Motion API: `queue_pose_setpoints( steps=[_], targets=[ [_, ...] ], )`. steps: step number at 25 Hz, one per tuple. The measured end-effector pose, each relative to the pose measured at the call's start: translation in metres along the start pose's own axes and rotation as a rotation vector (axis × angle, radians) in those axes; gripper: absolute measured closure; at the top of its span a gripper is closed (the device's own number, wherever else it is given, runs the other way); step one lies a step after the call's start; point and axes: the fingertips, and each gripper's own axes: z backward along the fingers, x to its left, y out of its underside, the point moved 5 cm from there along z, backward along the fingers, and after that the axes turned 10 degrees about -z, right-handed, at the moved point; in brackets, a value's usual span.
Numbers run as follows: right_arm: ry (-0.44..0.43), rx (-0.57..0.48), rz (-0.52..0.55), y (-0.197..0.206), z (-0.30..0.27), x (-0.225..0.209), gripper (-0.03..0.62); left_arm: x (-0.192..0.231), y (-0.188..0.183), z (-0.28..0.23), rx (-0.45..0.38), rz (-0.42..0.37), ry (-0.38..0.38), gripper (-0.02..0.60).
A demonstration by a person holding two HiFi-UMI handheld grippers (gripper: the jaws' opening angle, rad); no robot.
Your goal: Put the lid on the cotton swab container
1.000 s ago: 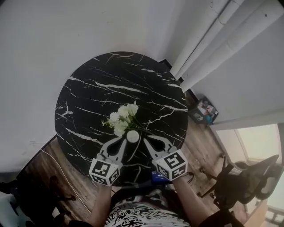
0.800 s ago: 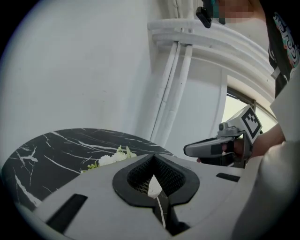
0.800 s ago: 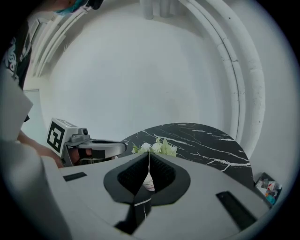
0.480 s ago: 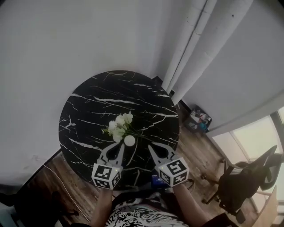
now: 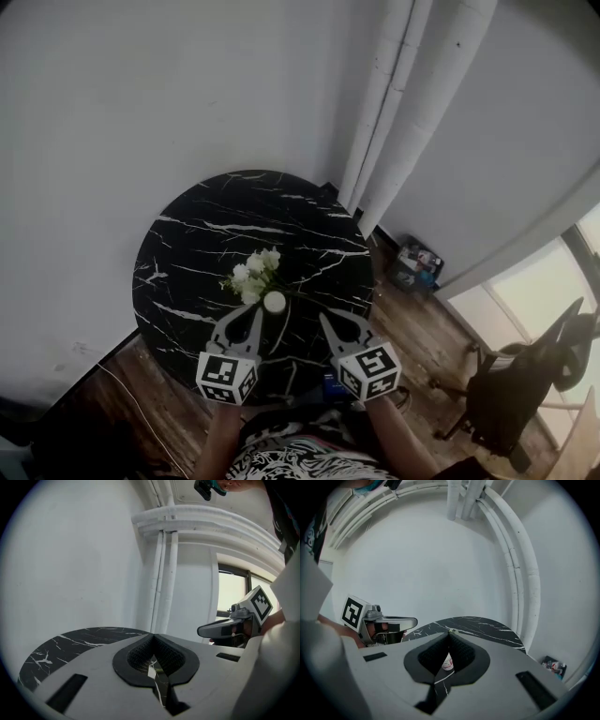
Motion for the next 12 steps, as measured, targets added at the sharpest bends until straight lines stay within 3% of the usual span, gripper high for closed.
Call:
queue_pose_setpoints(
  steps=[12],
  targets=[
    [-0.005,-0.013,0.019,-0.003,0.012,0.005,0.577,-0.006,-0.009,0.012,-0.023,-0.007,-0.021,0.568]
  ],
)
